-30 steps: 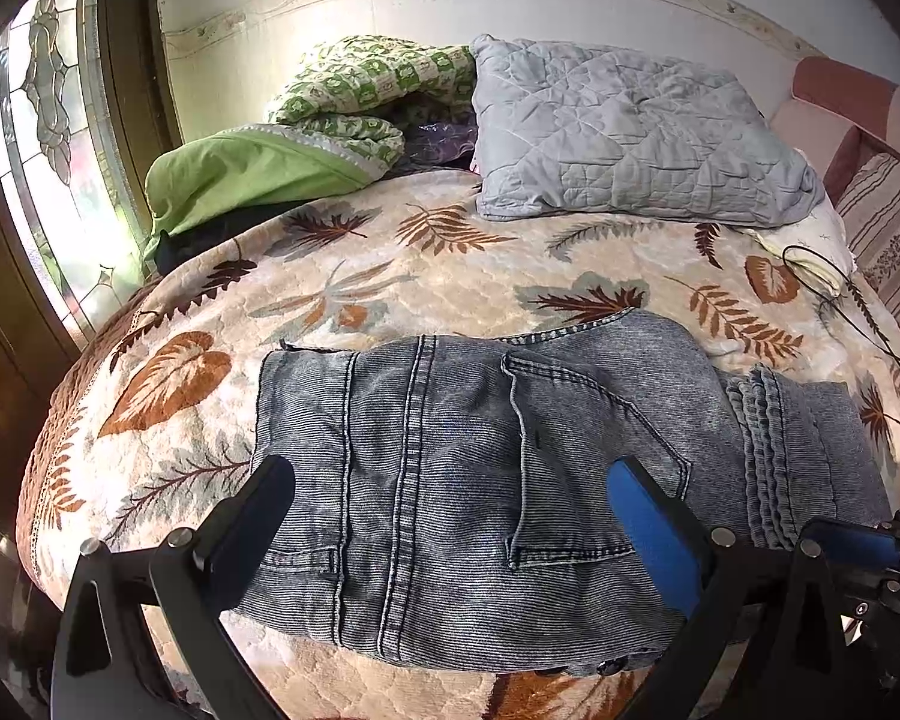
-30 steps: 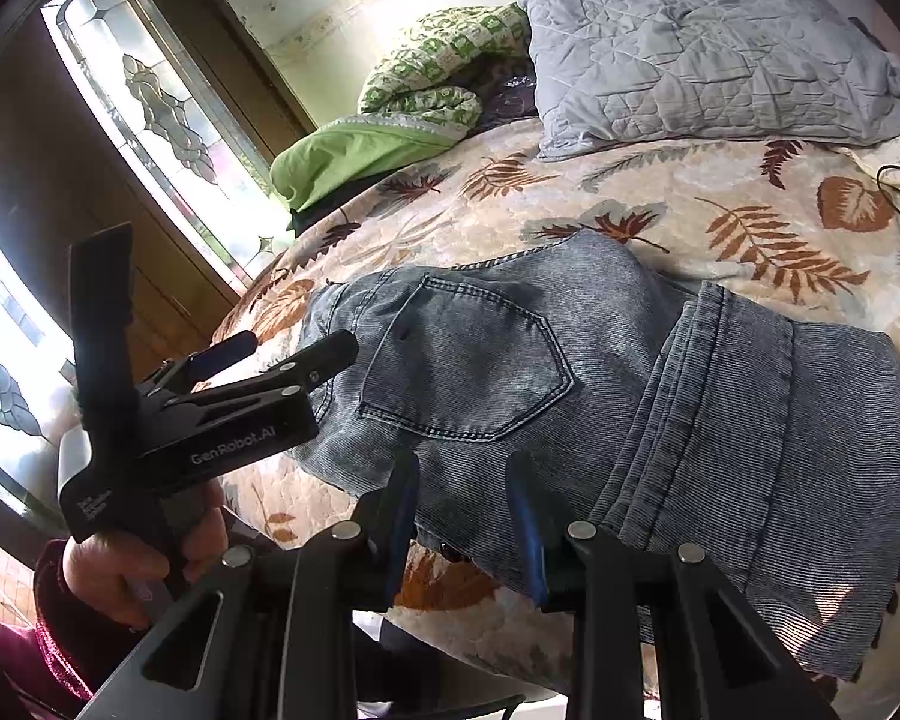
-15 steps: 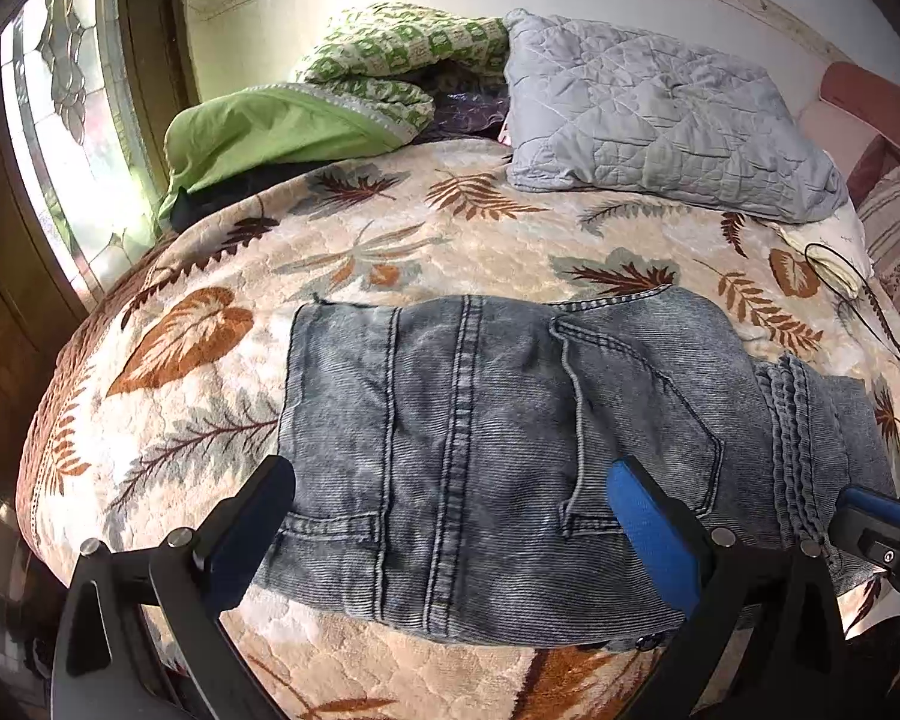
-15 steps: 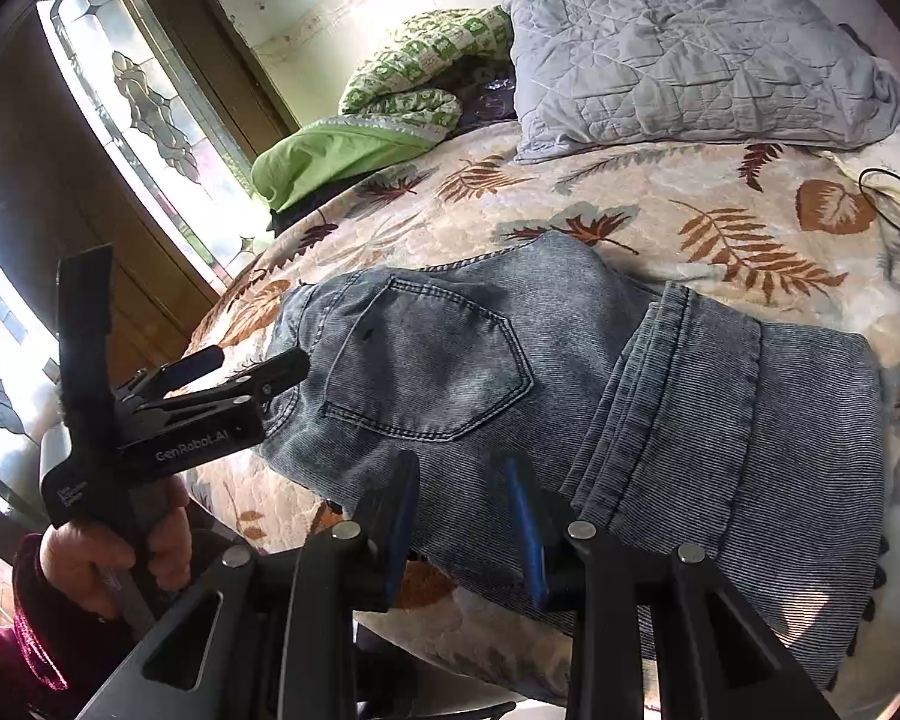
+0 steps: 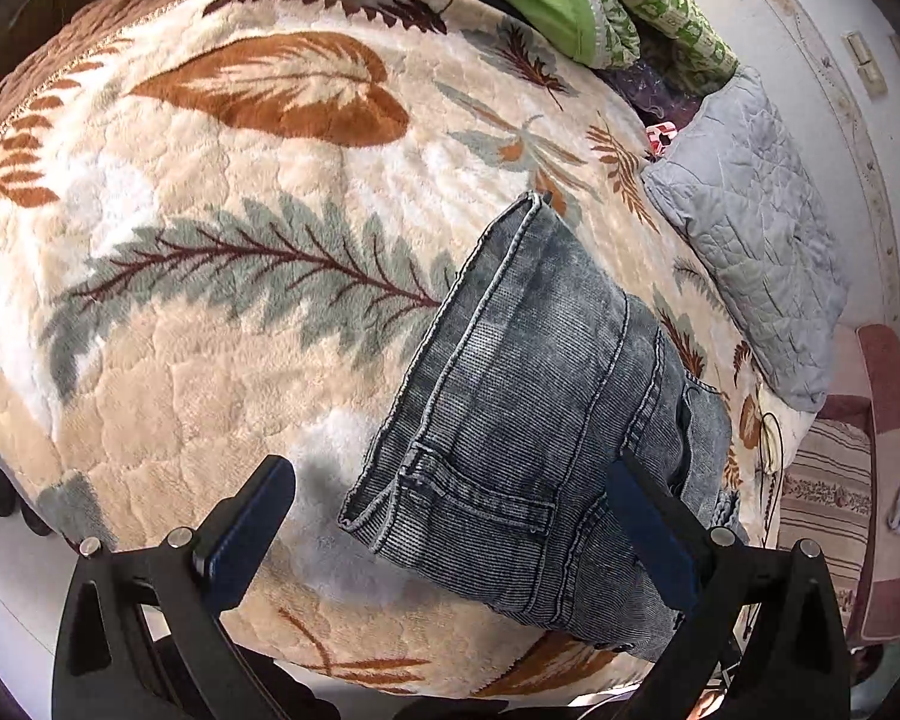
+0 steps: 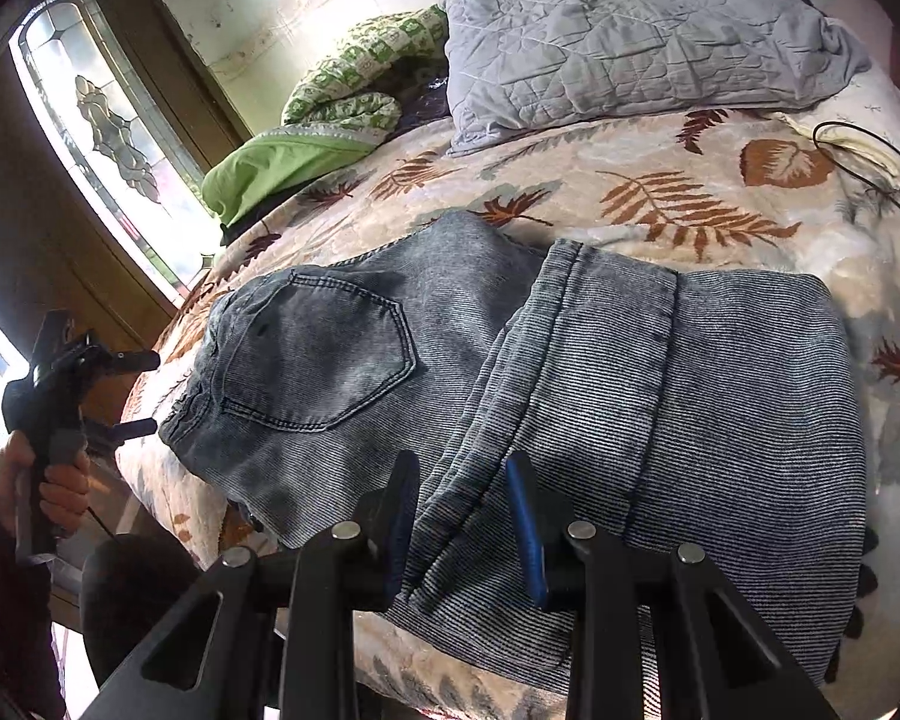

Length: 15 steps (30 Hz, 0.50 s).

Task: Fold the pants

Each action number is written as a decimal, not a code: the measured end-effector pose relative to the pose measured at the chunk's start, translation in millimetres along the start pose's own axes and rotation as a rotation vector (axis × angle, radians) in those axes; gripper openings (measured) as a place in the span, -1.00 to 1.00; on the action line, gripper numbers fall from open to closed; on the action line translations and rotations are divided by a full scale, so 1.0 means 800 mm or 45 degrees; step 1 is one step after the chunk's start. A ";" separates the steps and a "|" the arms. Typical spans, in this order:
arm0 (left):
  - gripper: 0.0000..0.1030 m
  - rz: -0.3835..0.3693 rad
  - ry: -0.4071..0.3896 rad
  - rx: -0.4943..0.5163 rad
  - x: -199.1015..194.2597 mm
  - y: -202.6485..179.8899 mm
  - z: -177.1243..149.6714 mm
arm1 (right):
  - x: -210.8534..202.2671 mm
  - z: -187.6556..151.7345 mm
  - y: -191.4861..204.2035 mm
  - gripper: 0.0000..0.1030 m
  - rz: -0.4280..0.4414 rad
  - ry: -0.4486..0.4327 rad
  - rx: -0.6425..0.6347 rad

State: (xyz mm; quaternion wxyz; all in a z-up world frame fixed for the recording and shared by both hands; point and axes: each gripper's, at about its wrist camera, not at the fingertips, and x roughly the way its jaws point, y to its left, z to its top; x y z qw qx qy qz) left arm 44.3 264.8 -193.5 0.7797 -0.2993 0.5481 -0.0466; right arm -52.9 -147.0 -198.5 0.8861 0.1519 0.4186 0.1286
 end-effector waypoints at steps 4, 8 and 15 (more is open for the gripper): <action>0.99 -0.022 0.042 0.004 0.015 -0.005 -0.010 | -0.006 0.003 -0.005 -0.37 0.008 -0.027 0.014; 0.63 -0.087 0.071 -0.007 0.017 -0.015 -0.013 | -0.010 0.004 -0.007 -0.37 0.014 -0.040 0.018; 0.00 -0.153 0.062 -0.062 0.021 -0.003 -0.011 | -0.012 0.005 -0.006 -0.37 0.009 -0.045 0.020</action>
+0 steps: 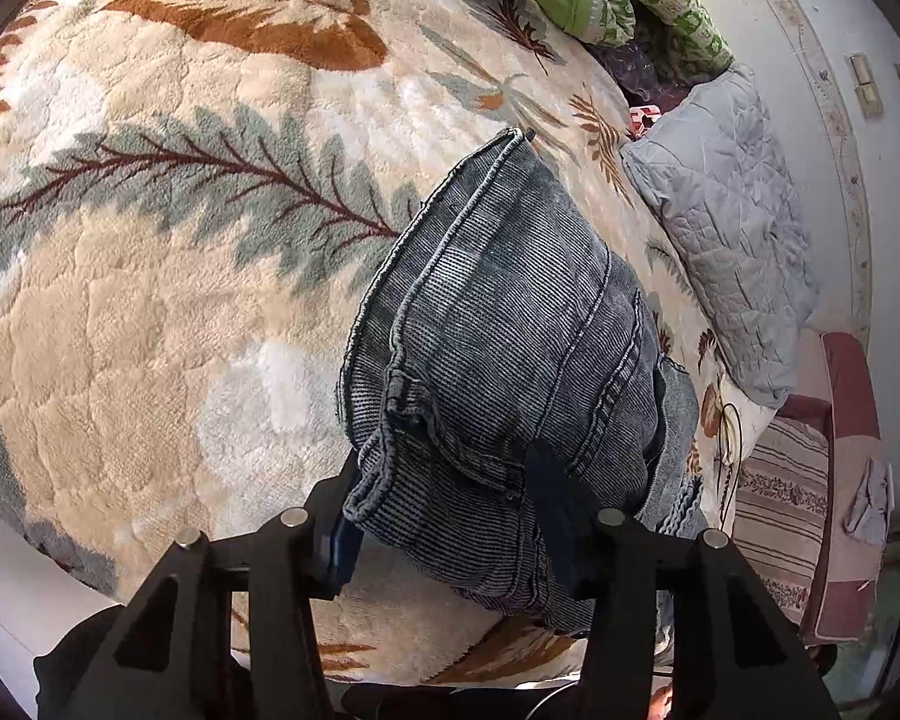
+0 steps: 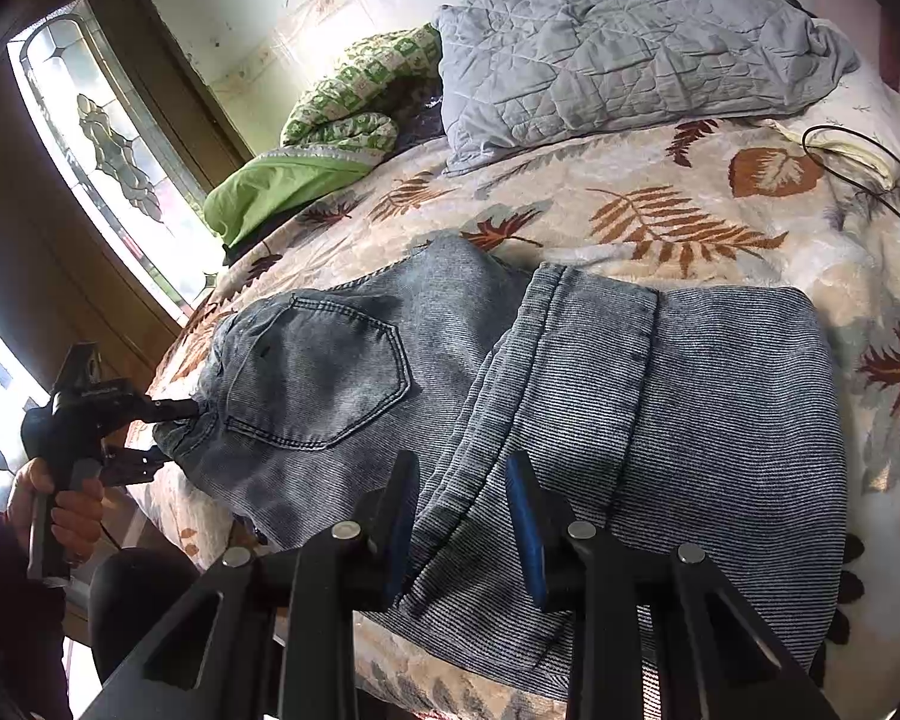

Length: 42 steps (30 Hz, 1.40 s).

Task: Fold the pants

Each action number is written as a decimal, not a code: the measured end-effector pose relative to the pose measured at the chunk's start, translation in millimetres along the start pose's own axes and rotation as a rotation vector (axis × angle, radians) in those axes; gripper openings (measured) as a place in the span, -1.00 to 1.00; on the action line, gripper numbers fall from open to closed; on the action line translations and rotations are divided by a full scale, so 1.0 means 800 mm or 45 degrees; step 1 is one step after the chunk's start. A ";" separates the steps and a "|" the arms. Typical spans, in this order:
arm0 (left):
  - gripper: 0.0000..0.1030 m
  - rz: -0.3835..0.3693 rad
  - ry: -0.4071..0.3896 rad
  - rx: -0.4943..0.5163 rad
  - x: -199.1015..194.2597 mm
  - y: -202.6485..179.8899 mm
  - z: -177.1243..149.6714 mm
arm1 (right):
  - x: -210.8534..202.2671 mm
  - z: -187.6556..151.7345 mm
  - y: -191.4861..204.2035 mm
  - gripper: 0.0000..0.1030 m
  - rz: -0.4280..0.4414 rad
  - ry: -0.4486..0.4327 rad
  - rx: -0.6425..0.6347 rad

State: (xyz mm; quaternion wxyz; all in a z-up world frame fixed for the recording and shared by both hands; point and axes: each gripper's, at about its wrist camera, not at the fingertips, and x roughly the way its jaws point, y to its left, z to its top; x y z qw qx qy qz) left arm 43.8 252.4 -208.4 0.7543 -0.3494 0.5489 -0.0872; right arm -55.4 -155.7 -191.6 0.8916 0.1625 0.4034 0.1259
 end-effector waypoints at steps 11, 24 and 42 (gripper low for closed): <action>-0.41 0.037 -0.167 0.074 0.010 -0.027 -0.004 | 0.012 -0.004 0.003 -0.37 -0.006 0.036 -0.004; -0.67 -0.055 -0.403 0.638 -0.068 -0.165 -0.057 | 0.034 0.010 0.010 -0.37 0.194 0.052 0.163; -0.64 -0.320 -0.077 1.339 -0.021 -0.408 -0.236 | -0.076 0.030 -0.048 -0.36 0.662 -0.246 0.472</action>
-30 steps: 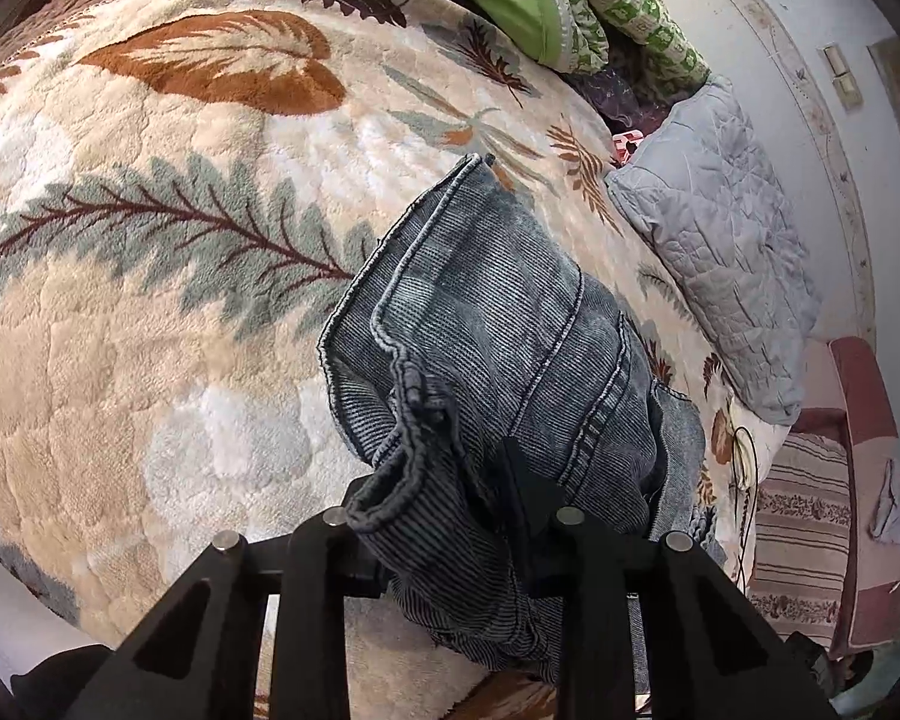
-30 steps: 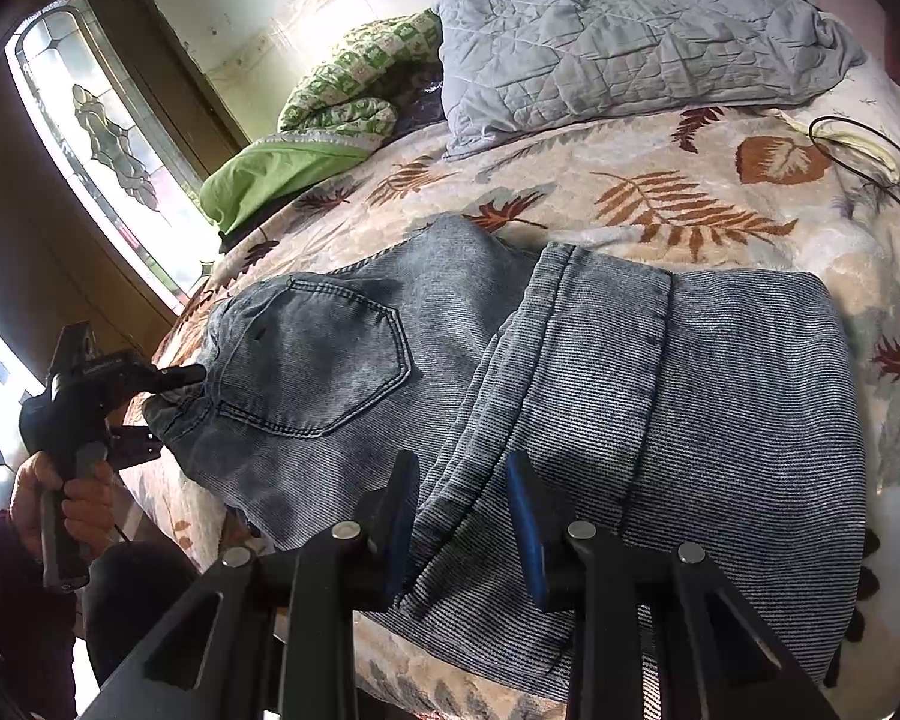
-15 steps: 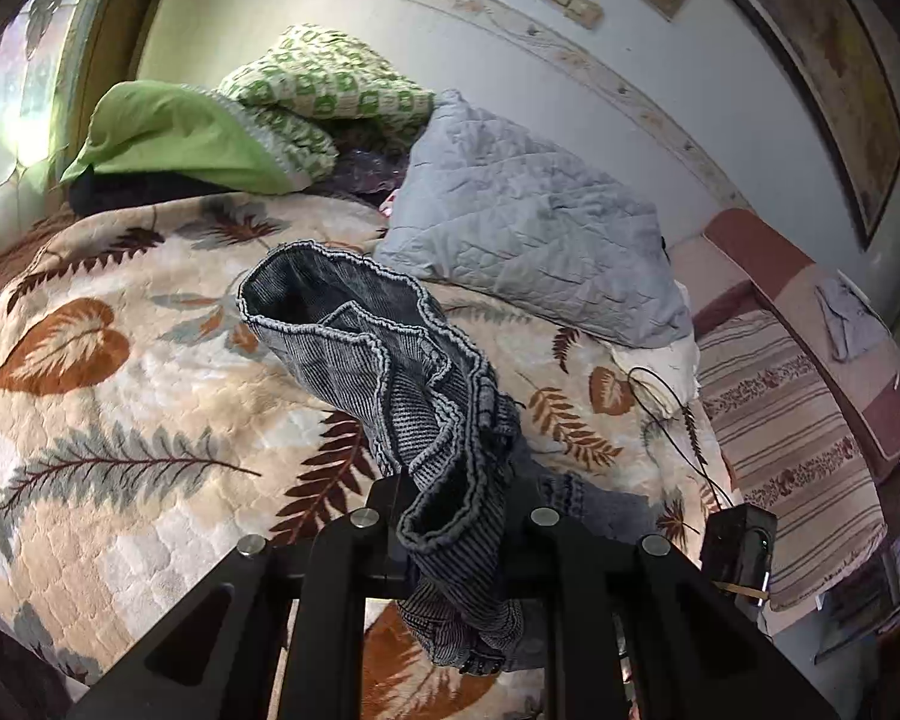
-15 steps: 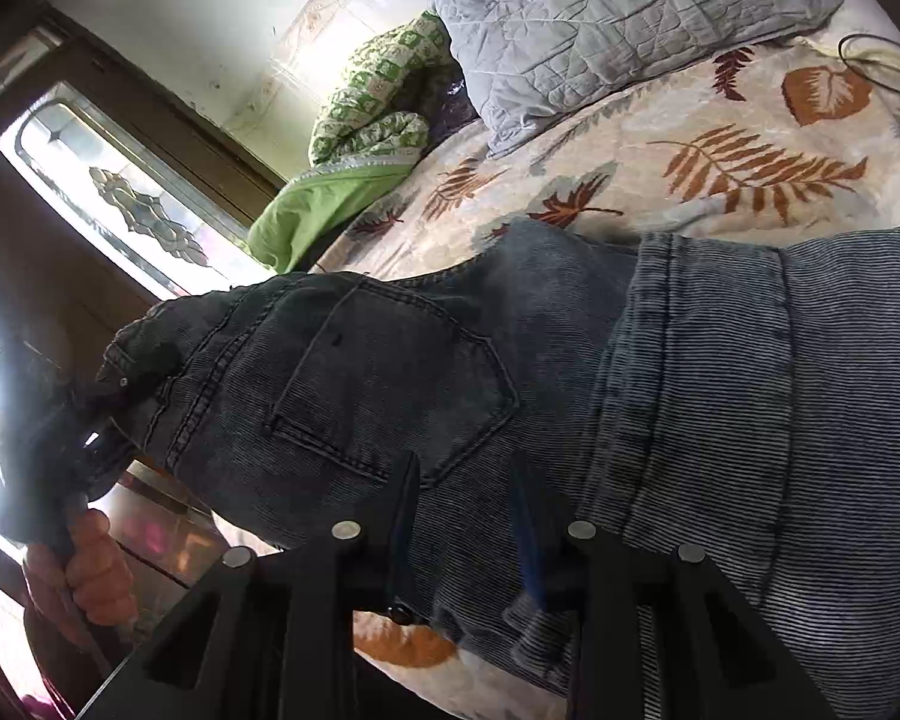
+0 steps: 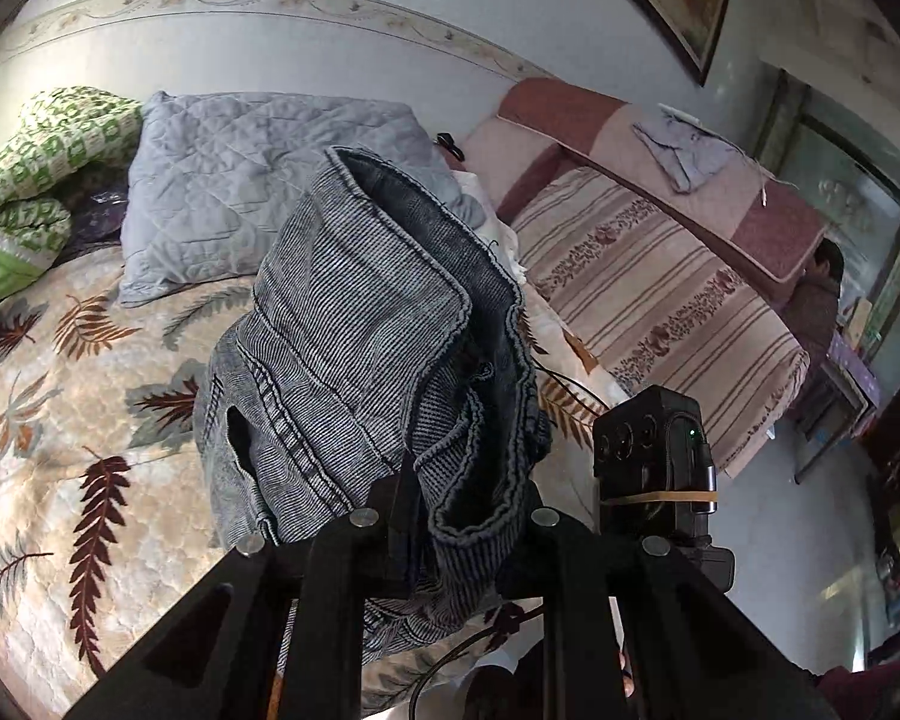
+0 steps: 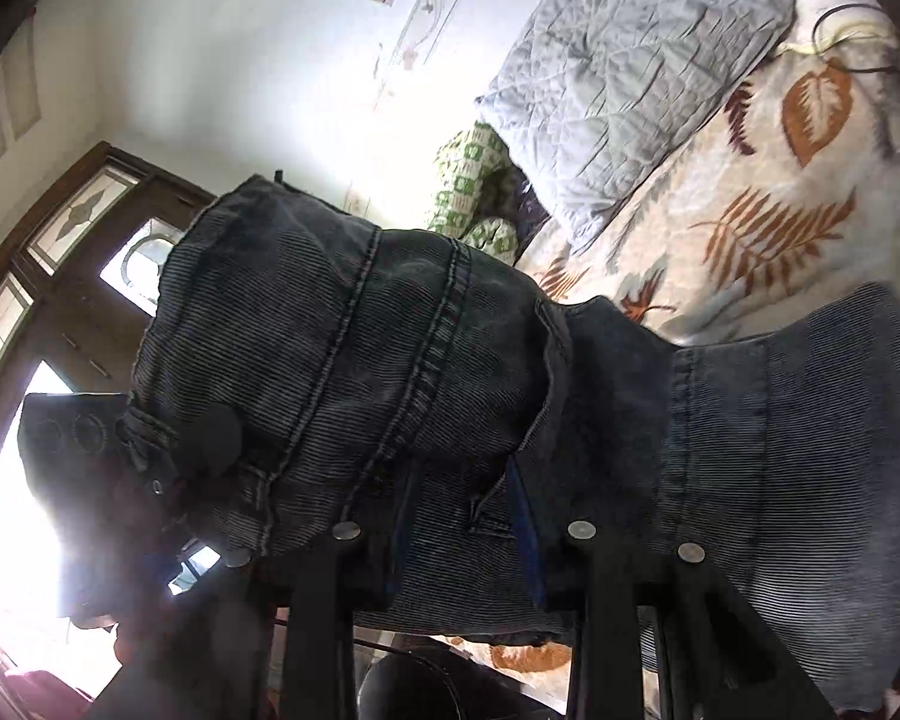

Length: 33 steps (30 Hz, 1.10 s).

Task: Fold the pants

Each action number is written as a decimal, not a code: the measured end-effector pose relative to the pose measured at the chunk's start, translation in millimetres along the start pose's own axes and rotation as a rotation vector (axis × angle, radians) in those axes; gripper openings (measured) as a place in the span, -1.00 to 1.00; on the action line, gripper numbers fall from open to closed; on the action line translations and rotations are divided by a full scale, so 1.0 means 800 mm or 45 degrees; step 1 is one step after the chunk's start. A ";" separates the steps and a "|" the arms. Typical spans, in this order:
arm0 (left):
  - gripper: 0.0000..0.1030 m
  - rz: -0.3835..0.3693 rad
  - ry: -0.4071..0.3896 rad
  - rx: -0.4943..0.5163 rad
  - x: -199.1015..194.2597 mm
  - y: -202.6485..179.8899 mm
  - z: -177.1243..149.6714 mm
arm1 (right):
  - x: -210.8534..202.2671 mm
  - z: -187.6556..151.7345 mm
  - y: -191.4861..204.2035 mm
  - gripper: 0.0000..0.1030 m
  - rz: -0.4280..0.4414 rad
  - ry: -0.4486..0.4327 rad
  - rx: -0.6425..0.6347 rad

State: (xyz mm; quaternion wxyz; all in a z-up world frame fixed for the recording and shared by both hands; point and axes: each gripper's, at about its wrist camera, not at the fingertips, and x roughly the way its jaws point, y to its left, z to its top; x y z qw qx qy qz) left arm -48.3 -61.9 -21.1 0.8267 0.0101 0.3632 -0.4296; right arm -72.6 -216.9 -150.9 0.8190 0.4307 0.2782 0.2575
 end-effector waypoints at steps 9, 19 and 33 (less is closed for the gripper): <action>-0.03 -0.081 0.234 -0.043 0.075 -0.018 -0.008 | -0.169 0.012 -0.080 -0.36 -0.550 -0.207 0.105; 0.15 0.200 0.171 -0.119 0.081 0.063 -0.009 | -0.155 0.046 -0.094 -0.37 -0.539 -0.163 0.110; 0.42 0.402 0.344 -0.150 0.176 0.153 -0.085 | 0.032 0.078 -0.119 -0.38 -0.696 0.100 -0.018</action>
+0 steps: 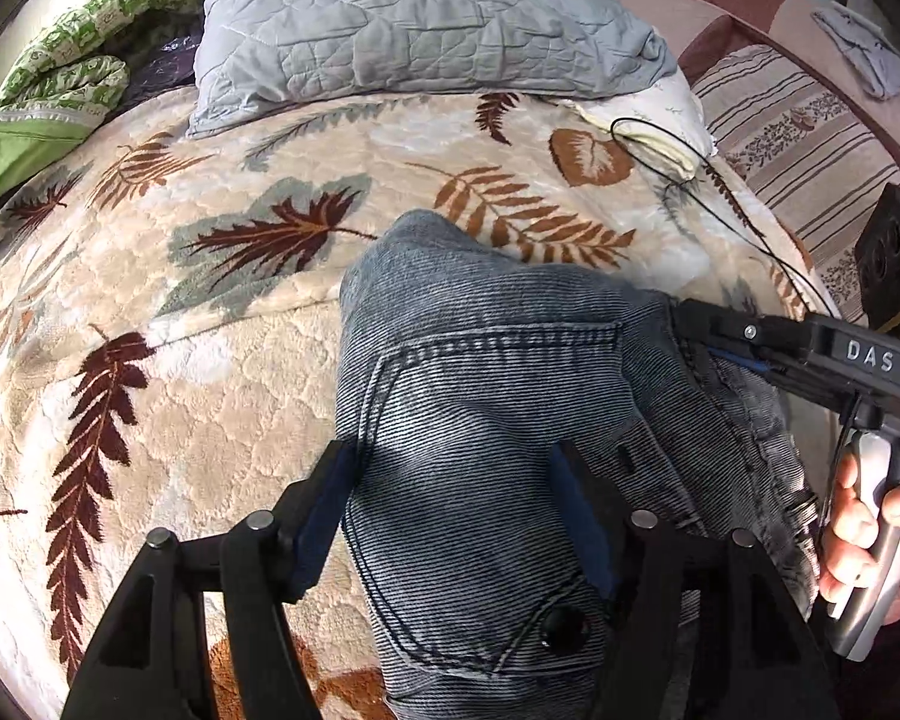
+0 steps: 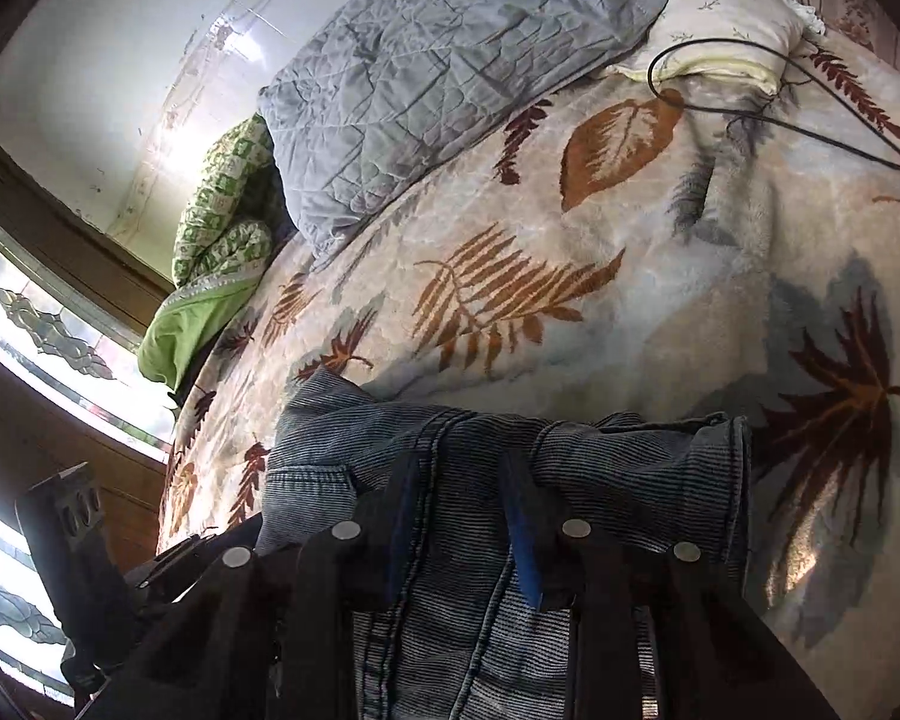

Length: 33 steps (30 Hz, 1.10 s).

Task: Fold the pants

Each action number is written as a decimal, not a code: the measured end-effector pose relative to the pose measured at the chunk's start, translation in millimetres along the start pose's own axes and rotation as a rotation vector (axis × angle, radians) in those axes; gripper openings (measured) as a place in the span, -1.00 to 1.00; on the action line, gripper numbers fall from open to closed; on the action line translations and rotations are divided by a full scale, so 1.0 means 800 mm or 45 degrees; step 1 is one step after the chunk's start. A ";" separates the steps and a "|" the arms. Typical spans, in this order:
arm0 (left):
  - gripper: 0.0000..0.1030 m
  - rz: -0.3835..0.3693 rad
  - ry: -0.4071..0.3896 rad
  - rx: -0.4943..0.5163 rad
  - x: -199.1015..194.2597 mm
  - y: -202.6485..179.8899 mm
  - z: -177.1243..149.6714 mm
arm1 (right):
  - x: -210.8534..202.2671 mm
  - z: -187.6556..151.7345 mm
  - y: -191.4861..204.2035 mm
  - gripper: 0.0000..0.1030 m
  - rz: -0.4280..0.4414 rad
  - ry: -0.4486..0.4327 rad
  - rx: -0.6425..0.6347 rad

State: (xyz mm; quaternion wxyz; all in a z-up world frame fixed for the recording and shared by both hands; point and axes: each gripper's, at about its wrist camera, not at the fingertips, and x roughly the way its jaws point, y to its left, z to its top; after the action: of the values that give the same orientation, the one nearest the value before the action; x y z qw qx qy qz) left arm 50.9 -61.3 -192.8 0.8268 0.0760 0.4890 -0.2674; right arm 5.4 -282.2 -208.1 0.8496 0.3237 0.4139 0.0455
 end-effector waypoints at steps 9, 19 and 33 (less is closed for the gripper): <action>0.66 -0.051 0.039 -0.092 -0.006 0.014 -0.010 | -0.009 -0.003 0.000 -0.39 0.037 -0.019 -0.001; 0.66 0.022 -0.025 0.136 -0.075 -0.032 -0.052 | -0.080 -0.066 0.028 -0.39 -0.051 0.028 -0.143; 0.96 0.024 0.008 0.127 -0.037 -0.024 -0.096 | -0.052 -0.131 0.032 -0.34 -0.181 0.077 -0.229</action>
State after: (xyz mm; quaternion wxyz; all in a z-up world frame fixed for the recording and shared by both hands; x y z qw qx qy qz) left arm -28.8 -36.6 -203.8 0.8230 0.1224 0.4768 -0.2834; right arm -93.6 -222.5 -212.2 0.8635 0.2145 0.4554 0.0319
